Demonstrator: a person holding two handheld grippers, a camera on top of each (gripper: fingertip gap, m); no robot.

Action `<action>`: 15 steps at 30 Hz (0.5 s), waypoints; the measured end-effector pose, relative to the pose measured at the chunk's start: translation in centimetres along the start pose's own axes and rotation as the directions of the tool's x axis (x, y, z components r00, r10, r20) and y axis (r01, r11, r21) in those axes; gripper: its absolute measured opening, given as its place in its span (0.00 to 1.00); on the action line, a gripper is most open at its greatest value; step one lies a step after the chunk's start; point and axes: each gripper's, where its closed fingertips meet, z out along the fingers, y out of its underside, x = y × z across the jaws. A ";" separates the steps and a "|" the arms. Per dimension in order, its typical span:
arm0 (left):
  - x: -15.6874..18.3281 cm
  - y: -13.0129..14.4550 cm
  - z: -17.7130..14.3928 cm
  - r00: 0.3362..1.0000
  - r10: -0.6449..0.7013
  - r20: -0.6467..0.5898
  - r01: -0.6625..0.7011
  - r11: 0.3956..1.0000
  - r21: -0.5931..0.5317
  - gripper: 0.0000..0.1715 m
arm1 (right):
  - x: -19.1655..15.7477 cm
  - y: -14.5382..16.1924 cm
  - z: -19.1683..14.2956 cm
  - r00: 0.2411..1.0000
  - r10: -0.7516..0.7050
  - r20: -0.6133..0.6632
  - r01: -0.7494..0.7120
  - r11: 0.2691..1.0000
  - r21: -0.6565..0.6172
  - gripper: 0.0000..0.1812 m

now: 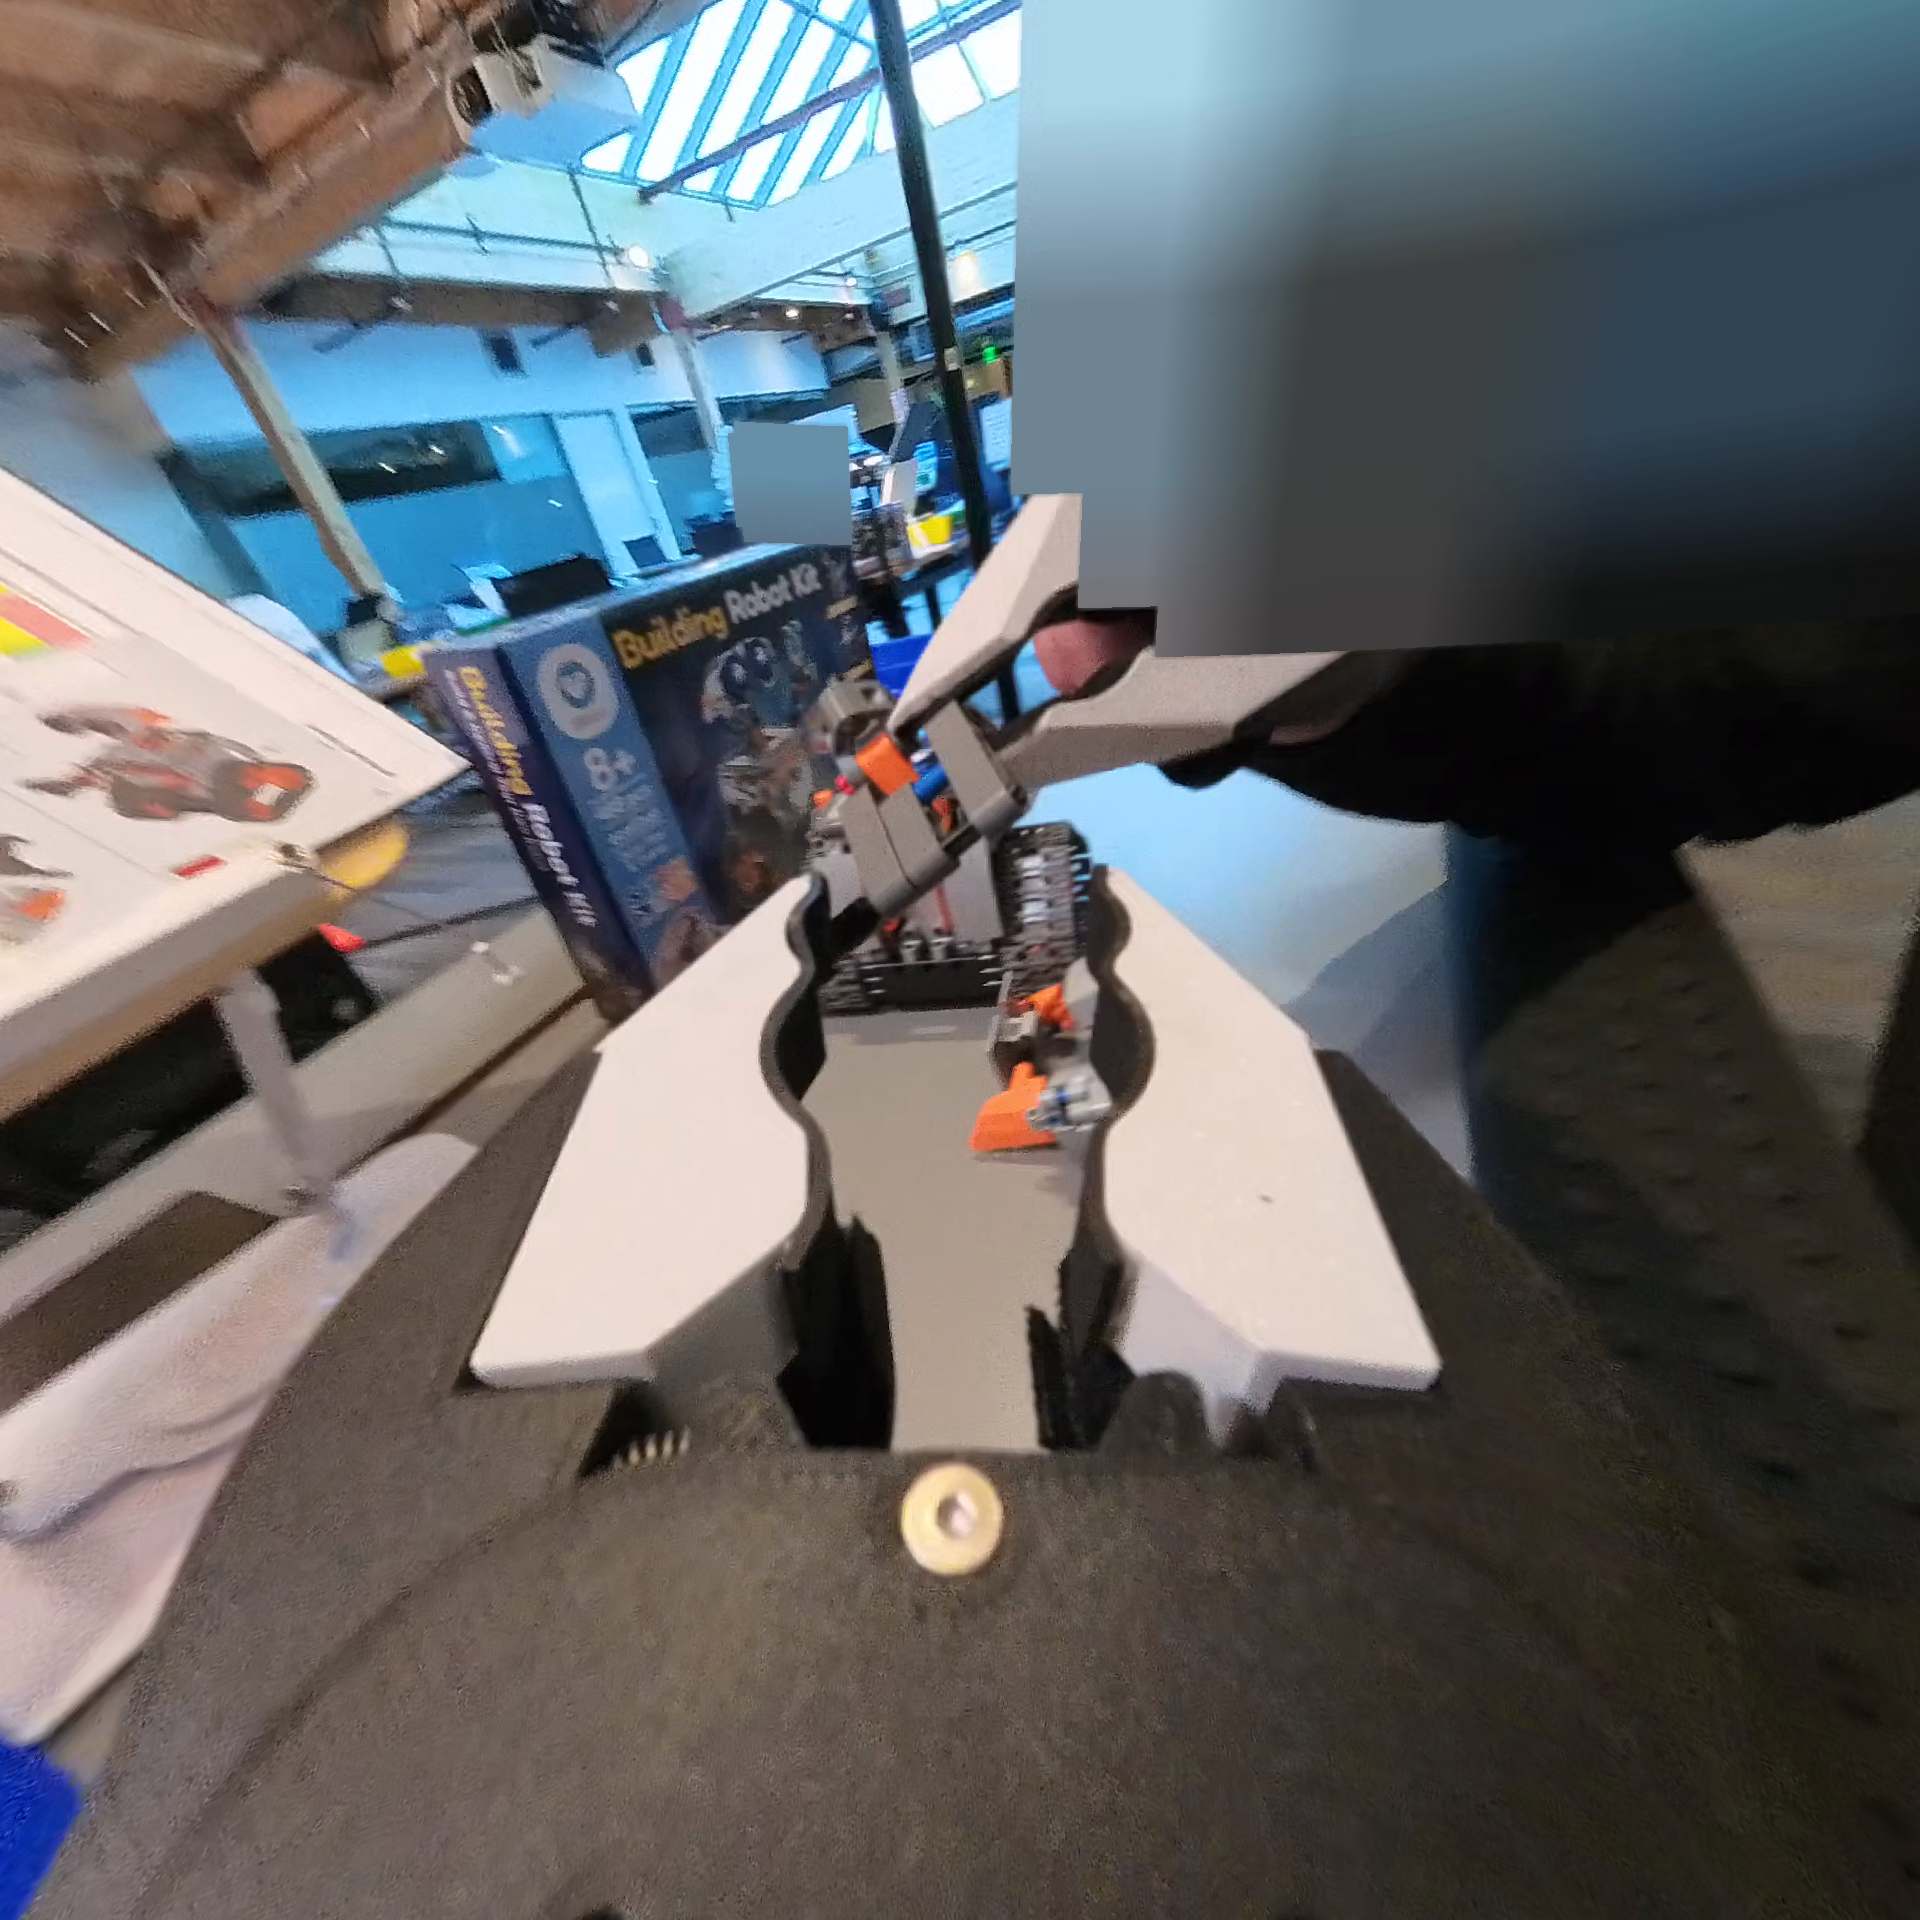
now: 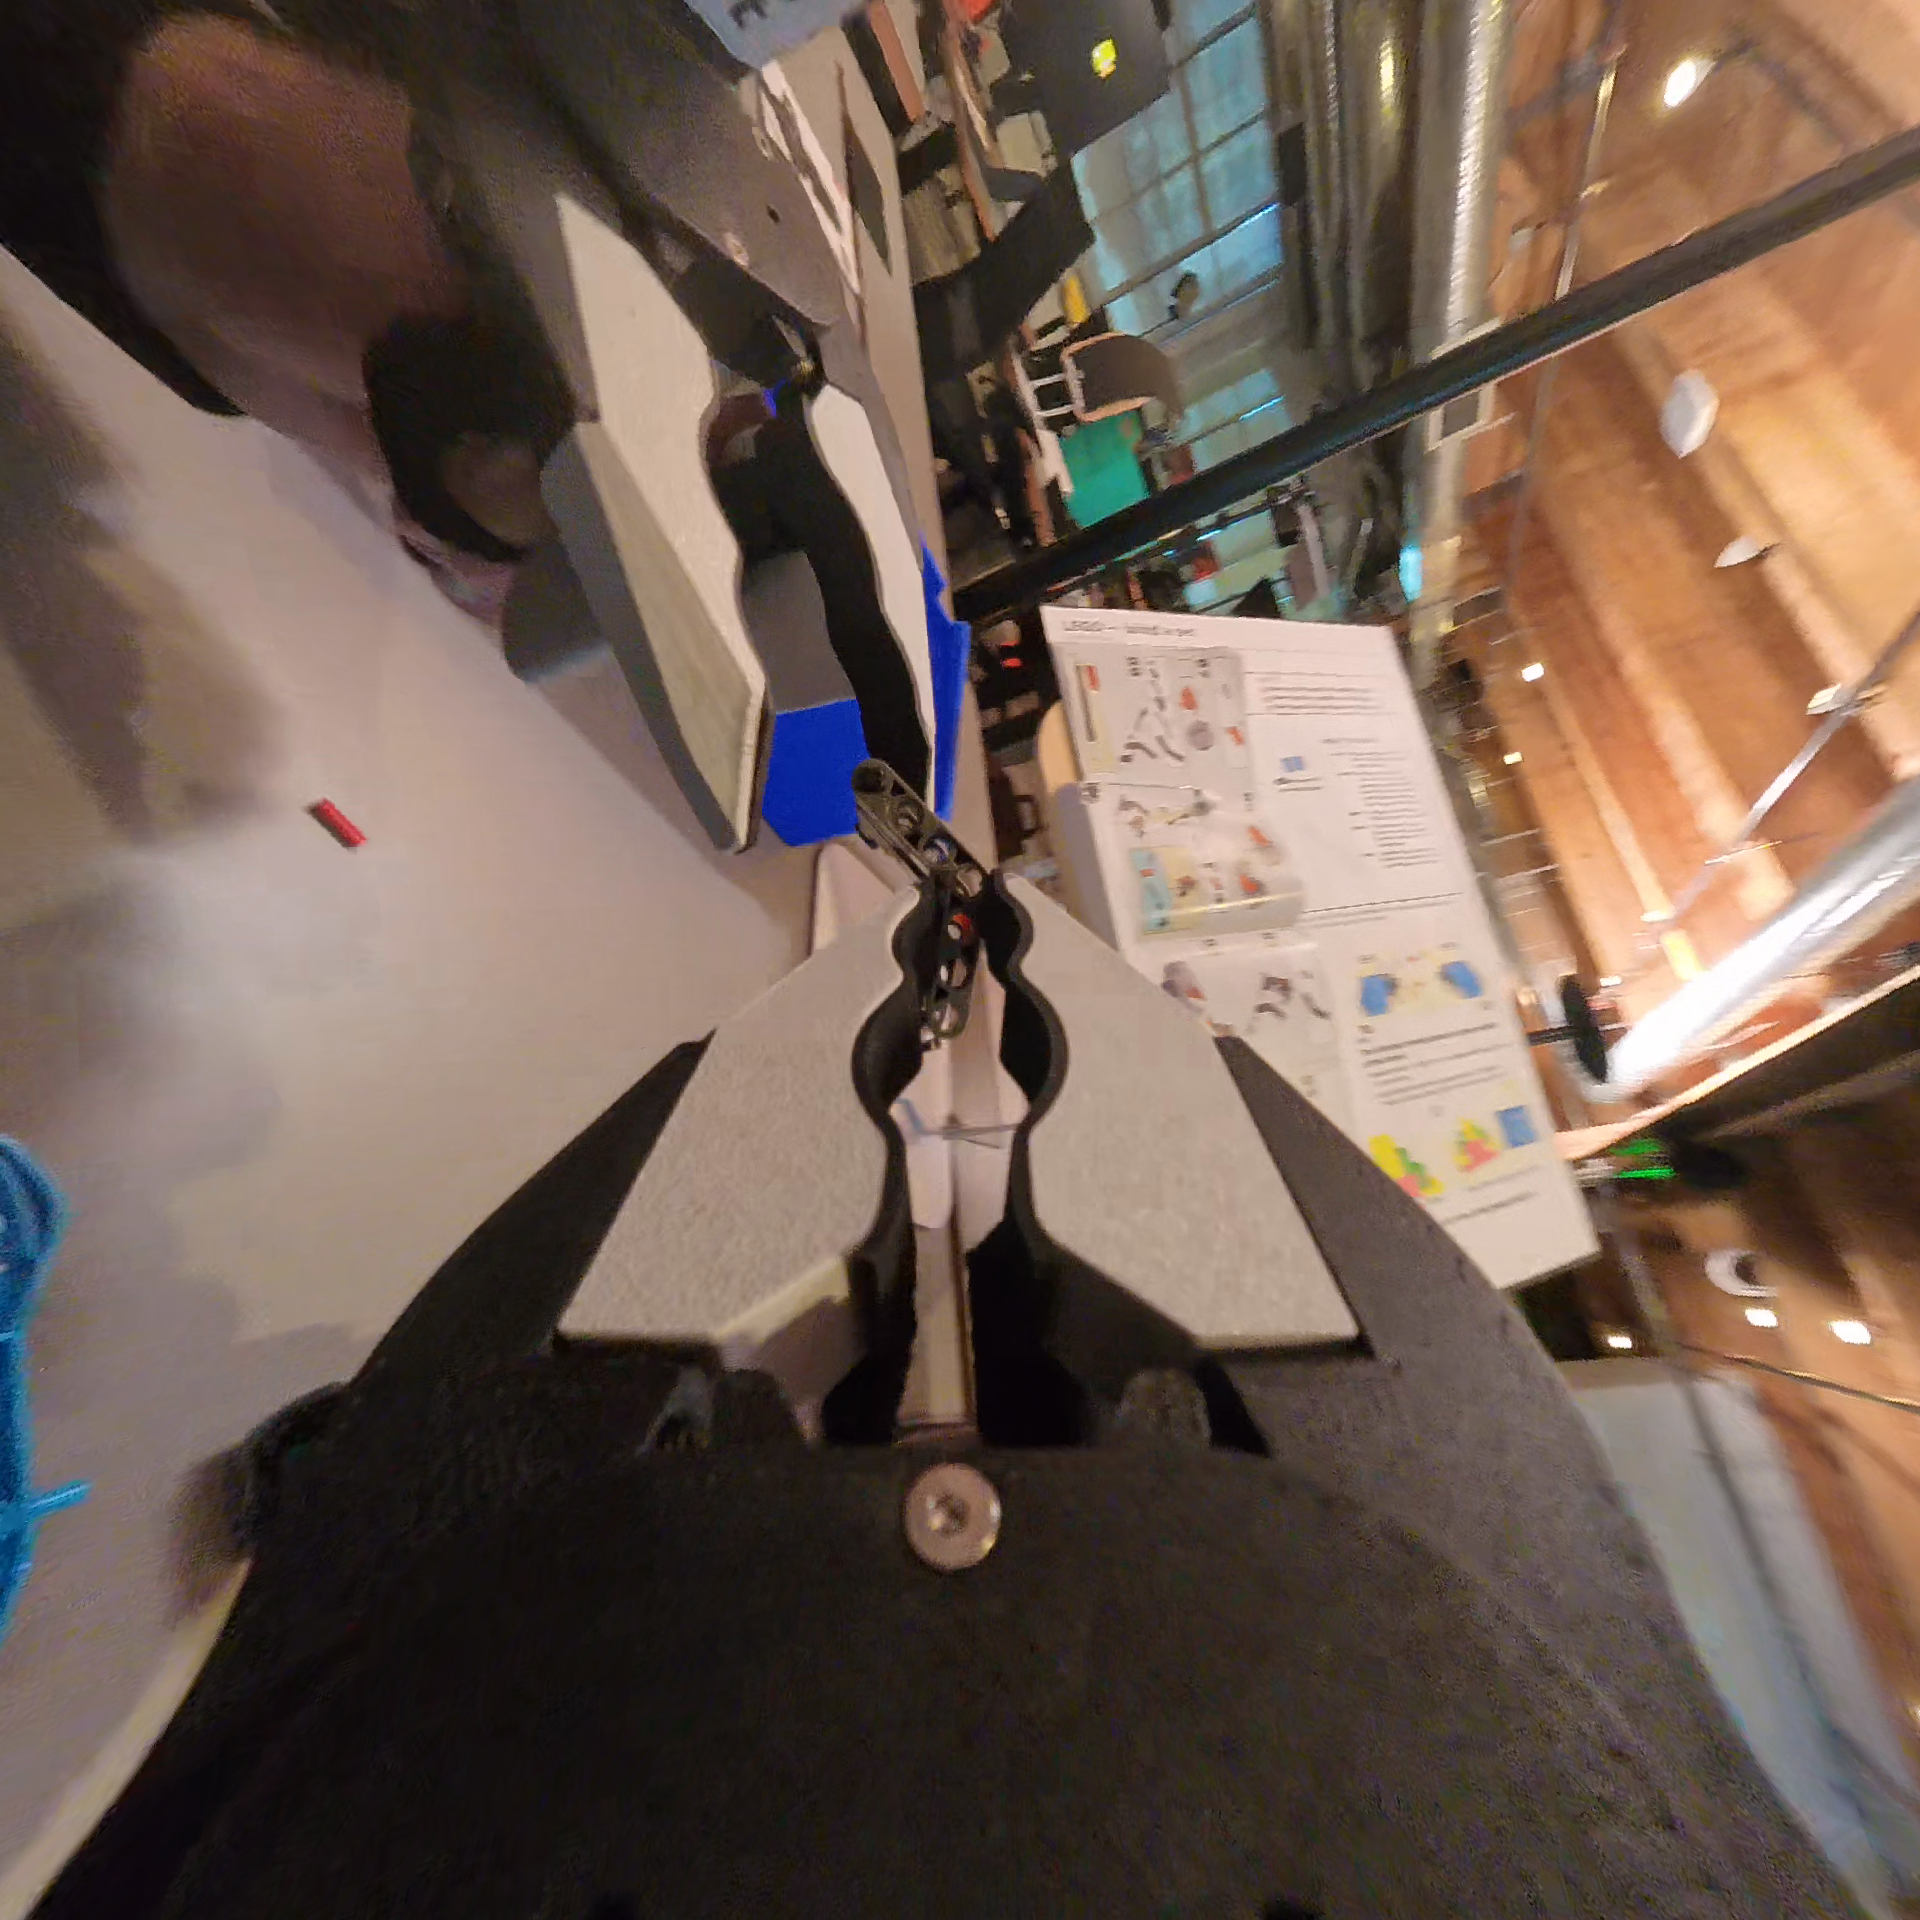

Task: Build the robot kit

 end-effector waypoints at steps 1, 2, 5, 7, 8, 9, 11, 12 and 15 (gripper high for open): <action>0.0 -0.2 0.1 0.998 -0.053 -0.017 0.053 0.998 0.014 0.30 | 0.0 -0.1 0.0 0.999 -0.037 -0.026 0.037 0.999 -0.001 0.03; 0.0 -0.5 0.2 0.994 -0.102 -0.035 0.103 0.994 0.032 0.30 | 0.0 -0.3 0.0 0.996 -0.081 -0.046 0.081 0.997 -0.008 0.03; -0.2 -0.5 0.6 0.982 -0.184 -0.050 0.185 0.983 0.023 0.29 | -0.4 -0.6 0.1 0.983 -0.164 -0.081 0.164 0.986 -0.006 0.04; 0.0 -0.3 0.8 0.980 -0.189 -0.061 0.189 0.982 0.002 0.26 | -0.6 -0.7 0.1 0.977 -0.192 -0.097 0.193 0.981 0.000 0.04; 0.1 -0.3 0.8 0.982 -0.181 -0.060 0.182 0.983 0.007 0.25 | -0.6 -0.7 0.2 0.975 -0.196 -0.105 0.197 0.980 0.002 0.04; 0.1 -0.3 0.8 0.983 -0.173 -0.056 0.173 0.985 -0.003 0.23 | -0.7 -0.6 0.3 0.975 -0.194 -0.106 0.196 0.981 0.005 0.04; 0.0 -0.2 0.7 0.992 -0.123 -0.025 0.123 0.992 -0.016 0.21 | -0.9 -0.5 0.3 0.980 -0.178 -0.086 0.181 0.983 0.026 0.04; 0.0 0.0 0.7 0.997 -0.082 -0.010 0.082 0.996 -0.029 0.21 | -1.0 -0.6 0.2 0.987 -0.152 -0.060 0.155 0.987 0.047 0.04; 0.1 -0.2 0.6 0.996 0.073 0.050 -0.069 0.996 -0.060 0.21 | -1.2 -1.2 -0.5 0.998 -0.020 0.062 0.011 0.991 0.137 0.09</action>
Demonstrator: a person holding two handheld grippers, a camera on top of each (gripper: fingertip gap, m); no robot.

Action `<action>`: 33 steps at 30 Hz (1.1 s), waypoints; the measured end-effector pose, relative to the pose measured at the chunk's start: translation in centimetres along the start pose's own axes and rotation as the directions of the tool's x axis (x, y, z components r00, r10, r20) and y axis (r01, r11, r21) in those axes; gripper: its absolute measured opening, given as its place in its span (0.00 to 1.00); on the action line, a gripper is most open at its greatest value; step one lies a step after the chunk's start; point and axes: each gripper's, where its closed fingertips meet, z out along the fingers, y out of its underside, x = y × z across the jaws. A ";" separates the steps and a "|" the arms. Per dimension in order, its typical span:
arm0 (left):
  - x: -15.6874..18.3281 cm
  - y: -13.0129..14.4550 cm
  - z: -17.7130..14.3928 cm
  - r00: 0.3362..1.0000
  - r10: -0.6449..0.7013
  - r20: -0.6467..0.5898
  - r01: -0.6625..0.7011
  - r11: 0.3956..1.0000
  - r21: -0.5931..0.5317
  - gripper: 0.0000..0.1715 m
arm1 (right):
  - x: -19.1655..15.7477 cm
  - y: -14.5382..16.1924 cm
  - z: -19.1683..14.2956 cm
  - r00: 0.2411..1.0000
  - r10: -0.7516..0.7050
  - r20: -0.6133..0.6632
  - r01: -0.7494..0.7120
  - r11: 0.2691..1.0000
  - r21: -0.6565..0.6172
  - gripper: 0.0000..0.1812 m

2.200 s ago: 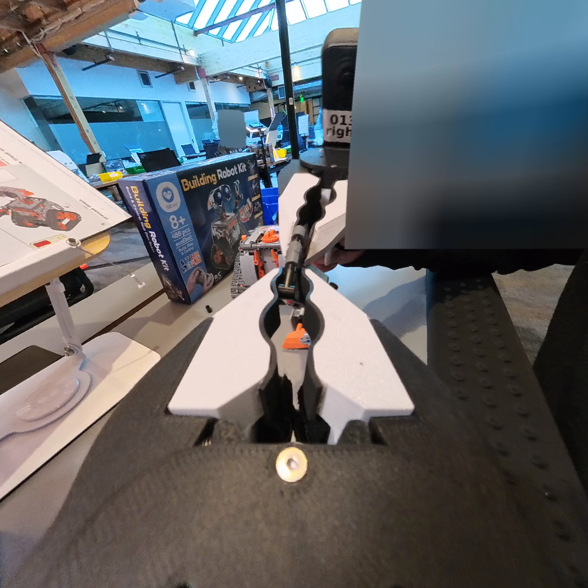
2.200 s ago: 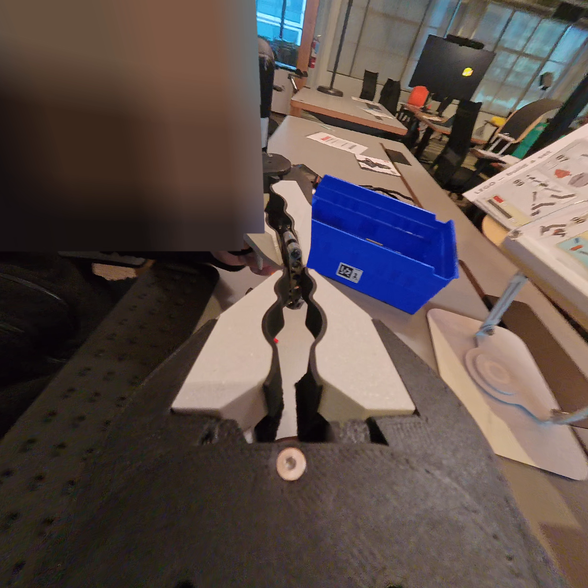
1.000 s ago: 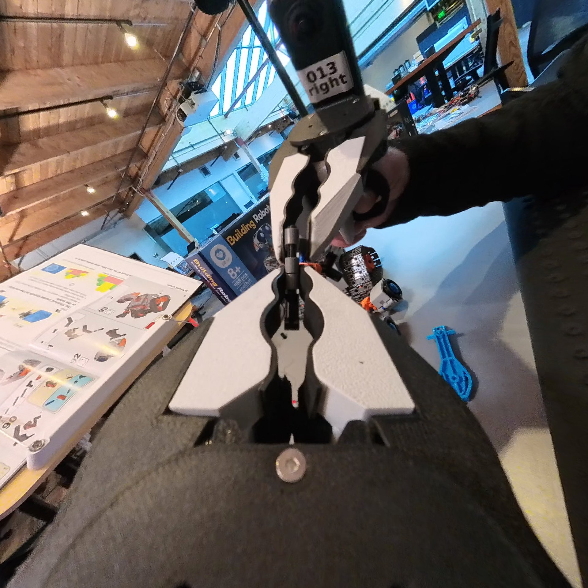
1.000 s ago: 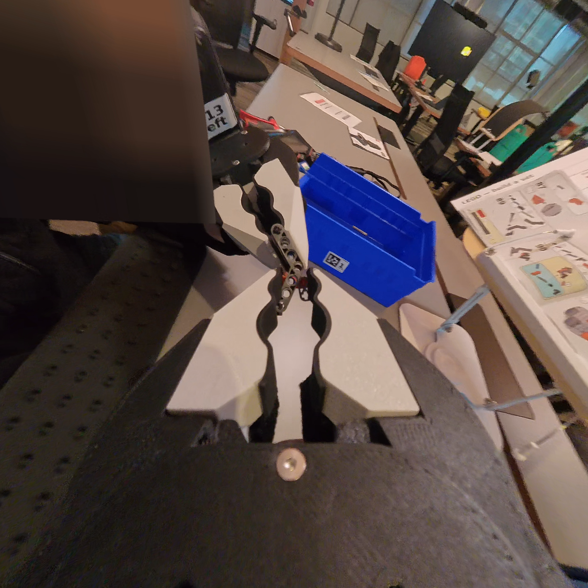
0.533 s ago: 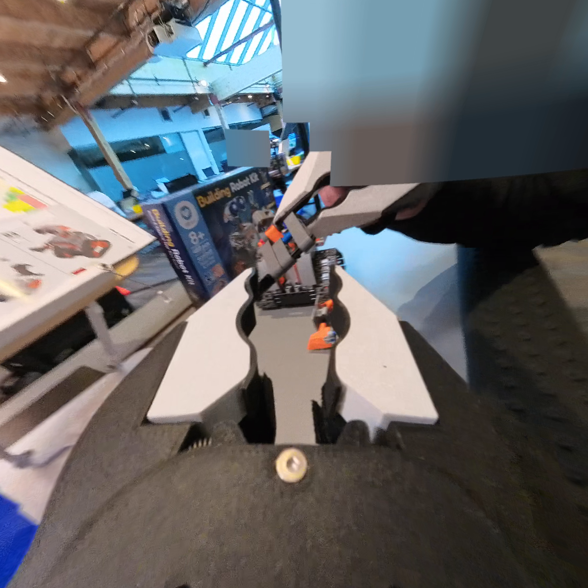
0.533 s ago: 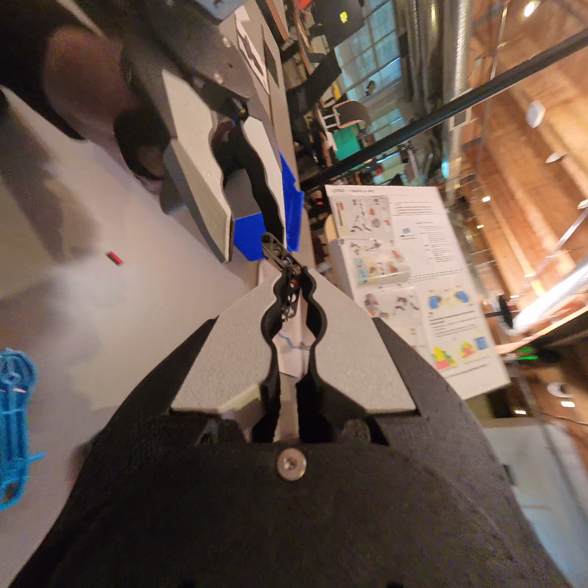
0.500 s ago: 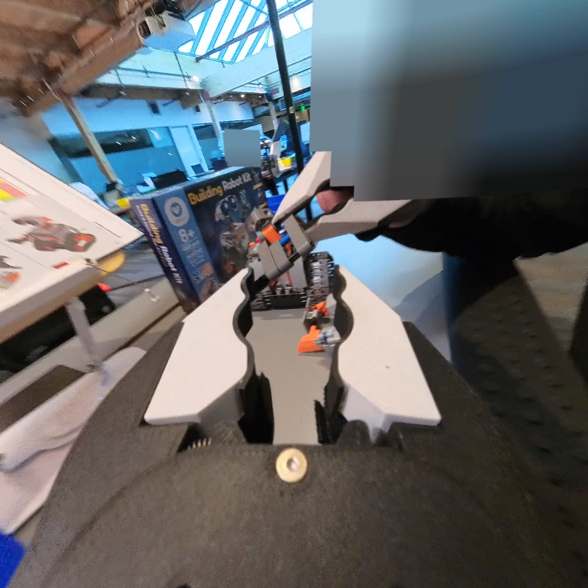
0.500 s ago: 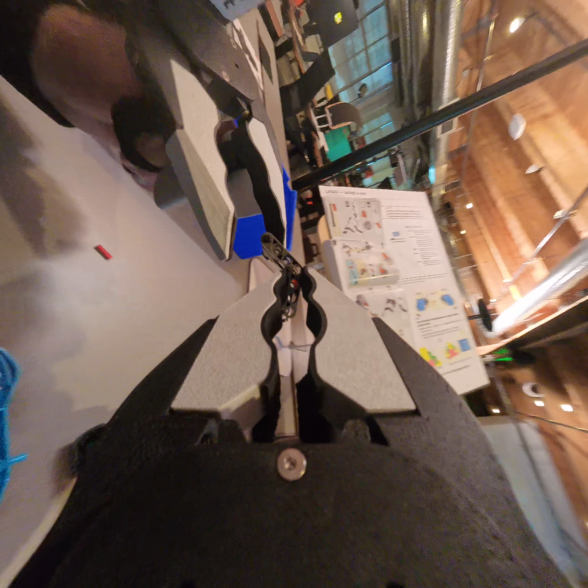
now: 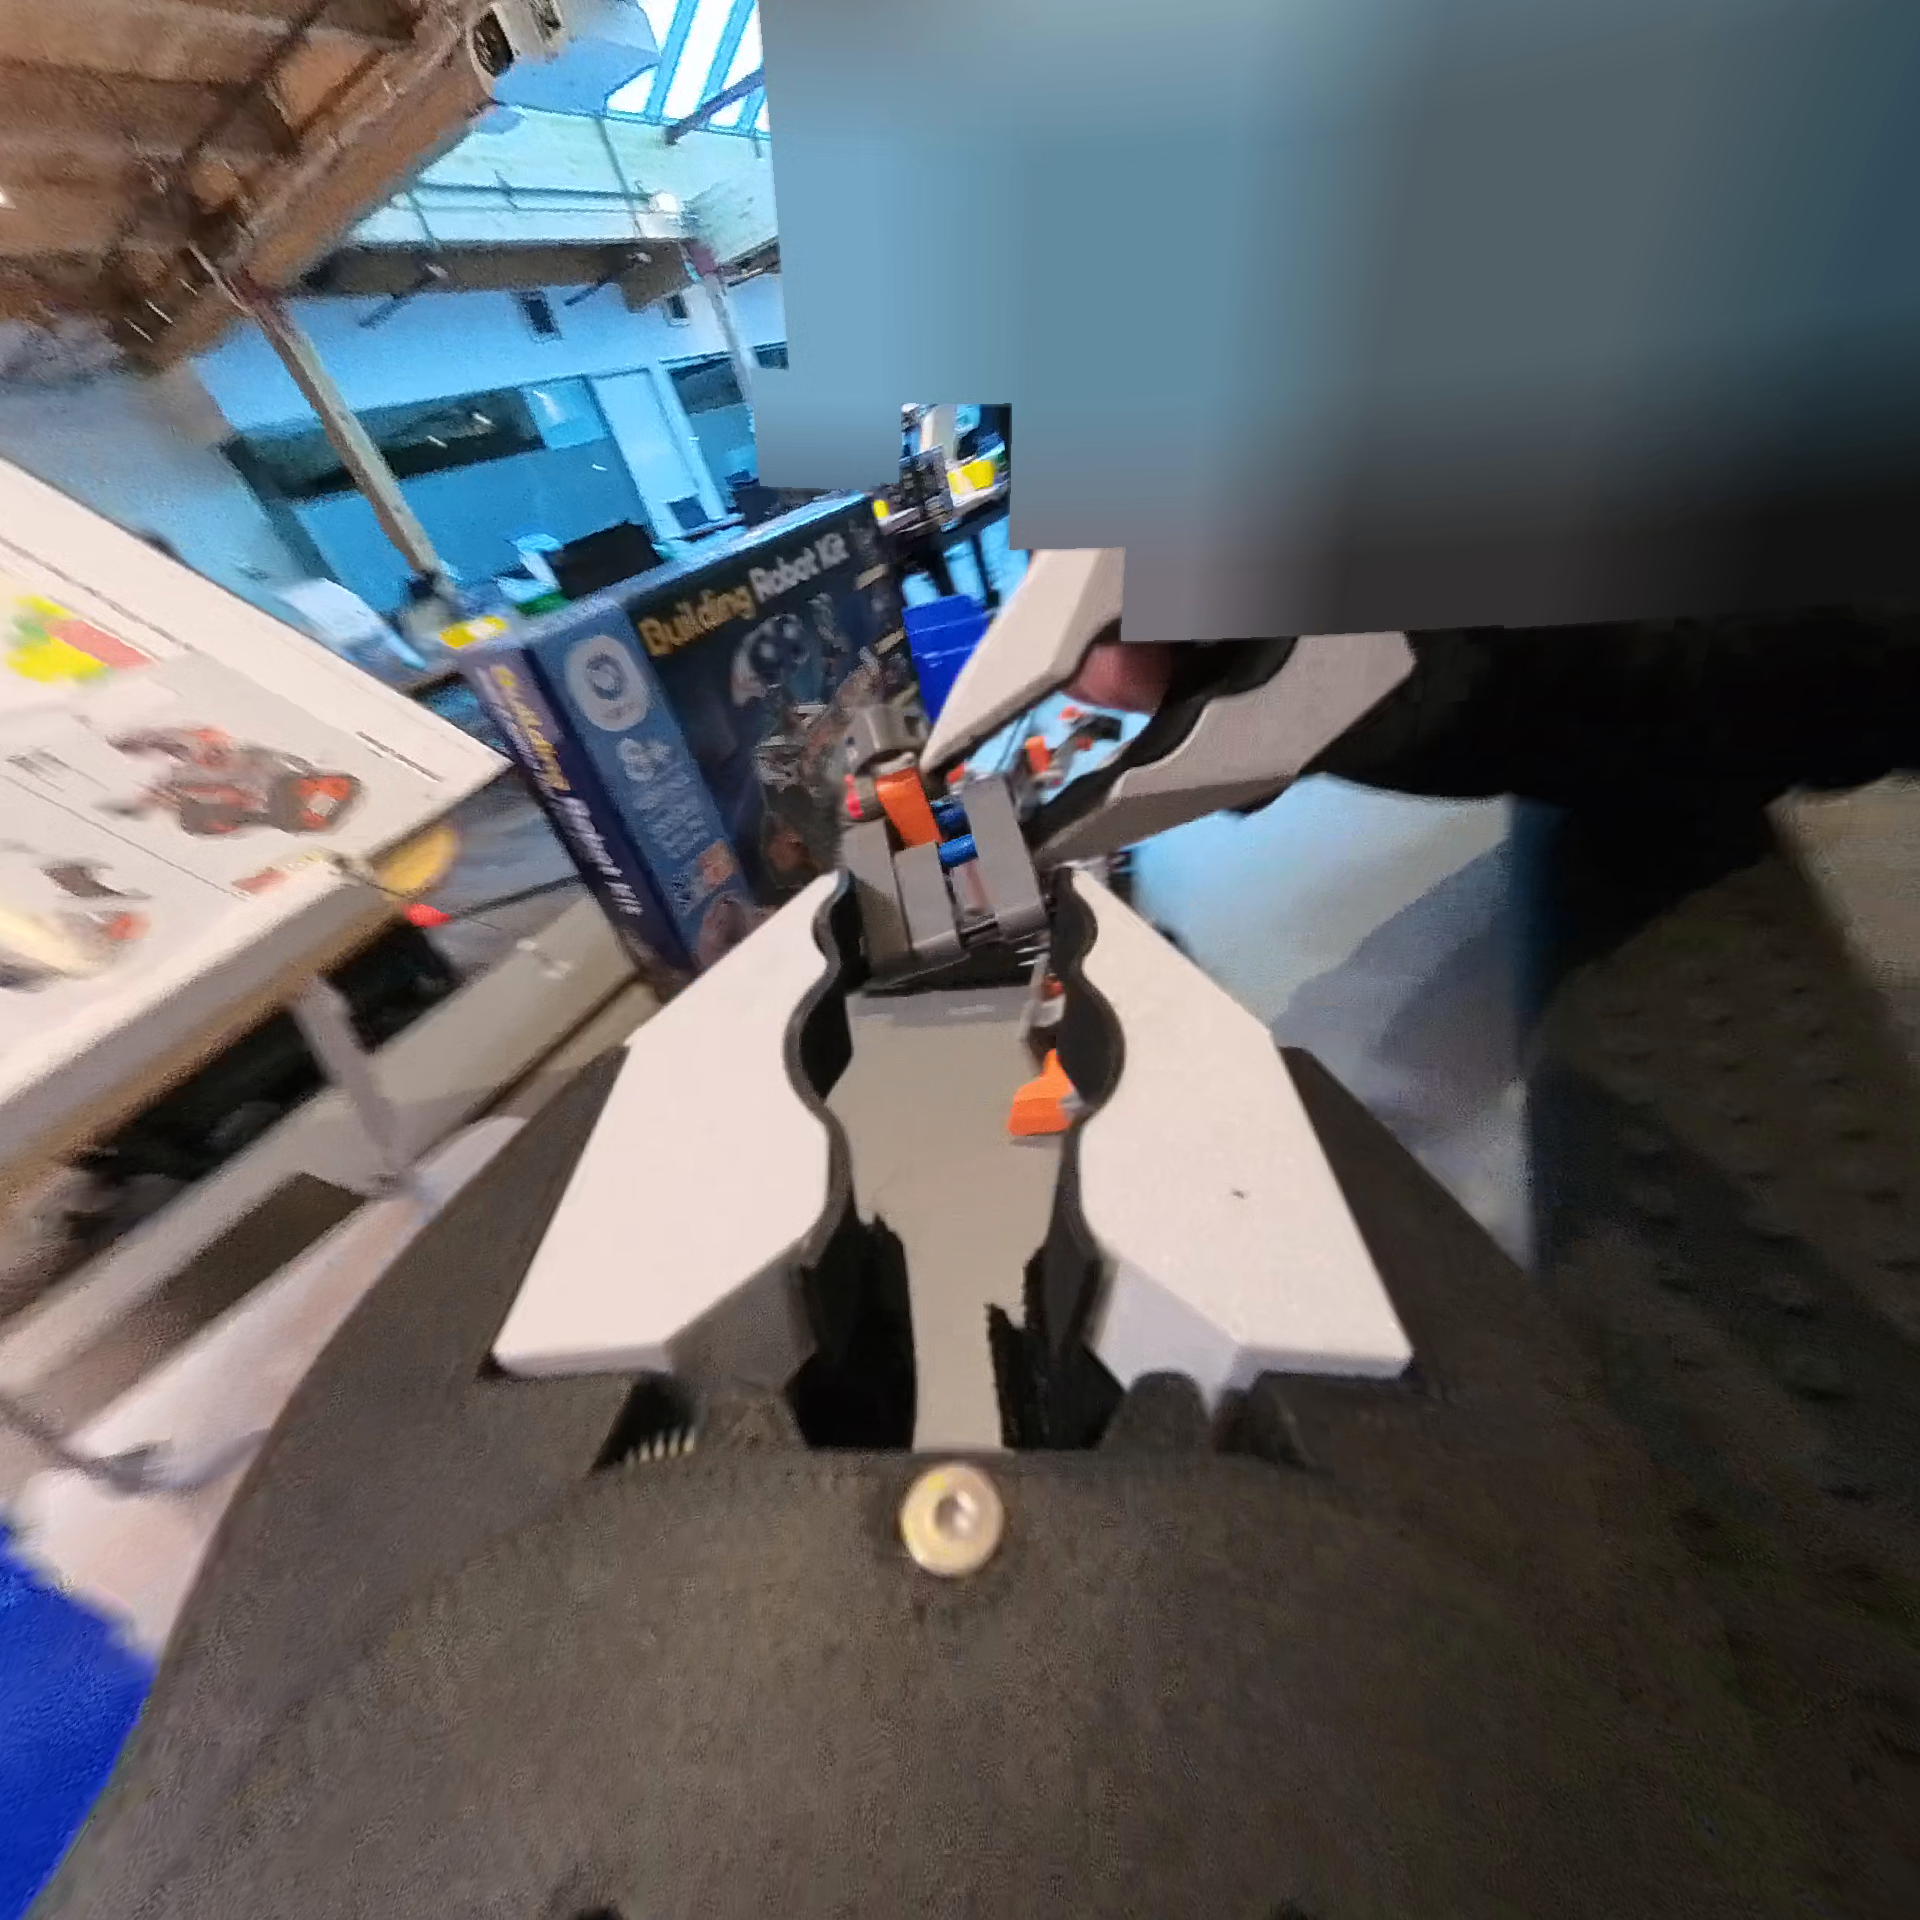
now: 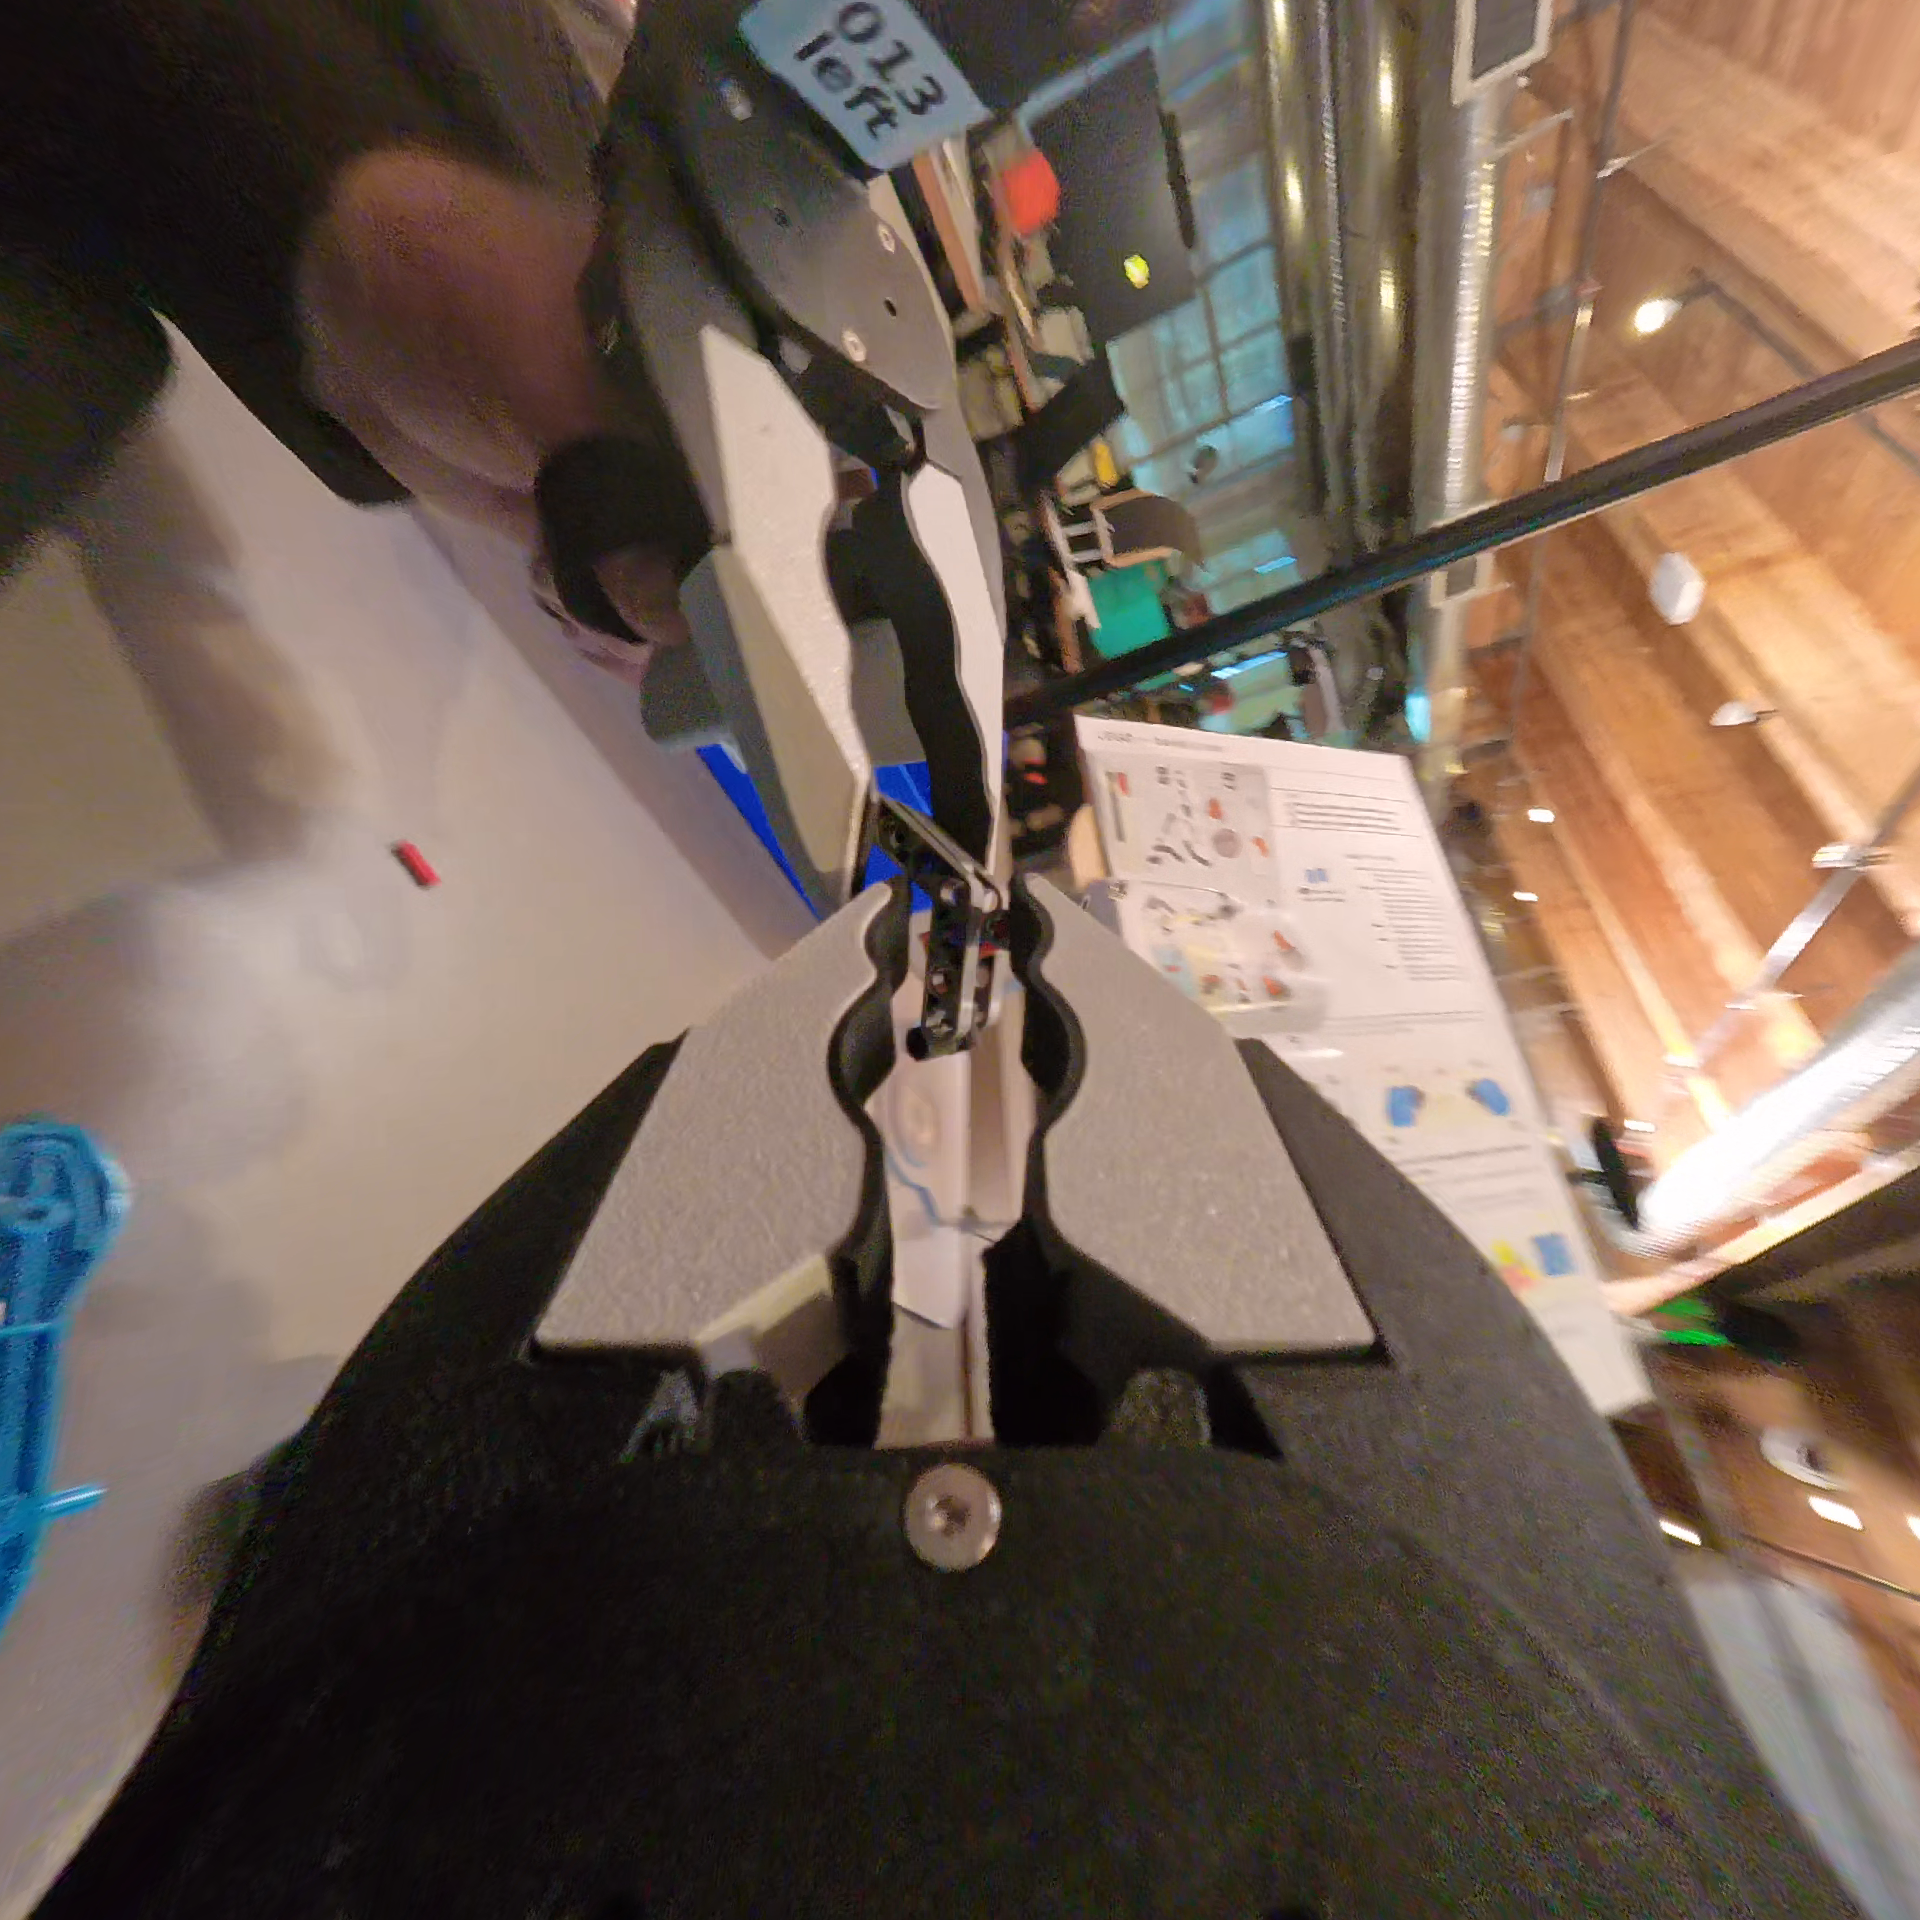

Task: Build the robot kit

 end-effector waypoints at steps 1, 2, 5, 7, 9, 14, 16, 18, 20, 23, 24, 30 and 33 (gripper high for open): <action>0.0 -0.1 -0.1 0.995 0.096 0.037 -0.096 0.995 -0.023 0.21 | 0.2 -0.2 -0.3 0.998 0.057 0.033 -0.058 0.998 0.021 0.12; 0.2 -0.2 -0.1 0.980 0.187 0.060 -0.184 0.982 -0.049 0.21 | 0.6 -0.2 -0.5 0.992 0.117 0.056 -0.119 0.992 0.033 0.18; 0.4 -1.0 -0.4 0.929 0.355 0.103 -0.349 0.934 -0.074 0.21 | 1.4 -0.1 -1.2 0.963 0.238 0.124 -0.246 0.968 0.054 0.28; 0.6 -1.1 -0.5 0.913 0.396 0.103 -0.389 0.918 -0.084 0.21 | 0.8 0.3 -1.3 0.935 0.287 0.208 -0.299 0.954 0.029 0.31; 1.0 -1.2 -0.4 0.883 0.460 0.095 -0.452 0.887 -0.098 0.20 | -0.3 0.3 -1.2 0.904 0.317 0.288 -0.334 0.943 0.012 0.31; 2.3 -0.9 -0.1 0.808 0.586 0.053 -0.577 0.807 -0.126 0.20 | -1.8 0.0 -1.6 0.841 0.359 0.406 -0.393 0.920 0.002 0.24; 2.9 -0.7 0.1 0.798 0.602 0.030 -0.595 0.794 -0.124 0.20 | -2.1 0.0 -1.8 0.838 0.344 0.423 -0.383 0.924 0.008 0.19; 3.0 -0.6 0.2 0.792 0.610 0.020 -0.602 0.787 -0.139 0.20 | -2.1 0.1 -1.9 0.849 0.326 0.415 -0.364 0.931 0.011 0.18; 3.1 -0.6 0.2 0.805 0.593 0.005 -0.587 0.798 -0.138 0.20 | -2.1 0.1 -1.9 0.856 0.314 0.411 -0.351 0.936 0.016 0.18; 3.2 -0.1 0.3 0.821 0.571 -0.022 -0.566 0.808 -0.167 0.20 | -2.8 0.5 -1.8 0.858 0.294 0.422 -0.322 0.947 -0.006 0.17; 3.2 0.1 0.3 0.819 0.573 -0.029 -0.568 0.804 -0.178 0.20 | -3.0 0.6 -1.8 0.856 0.288 0.429 -0.313 0.950 -0.013 0.17; 2.8 1.0 0.7 0.847 0.528 -0.064 -0.530 0.827 -0.187 0.20 | -3.1 1.6 -1.3 0.867 0.288 0.406 -0.300 0.953 -0.035 0.17; 2.0 2.0 0.6 0.878 0.473 -0.067 -0.476 0.853 -0.214 0.22 | -3.1 2.4 -0.5 0.908 0.244 0.341 -0.231 0.970 -0.077 0.17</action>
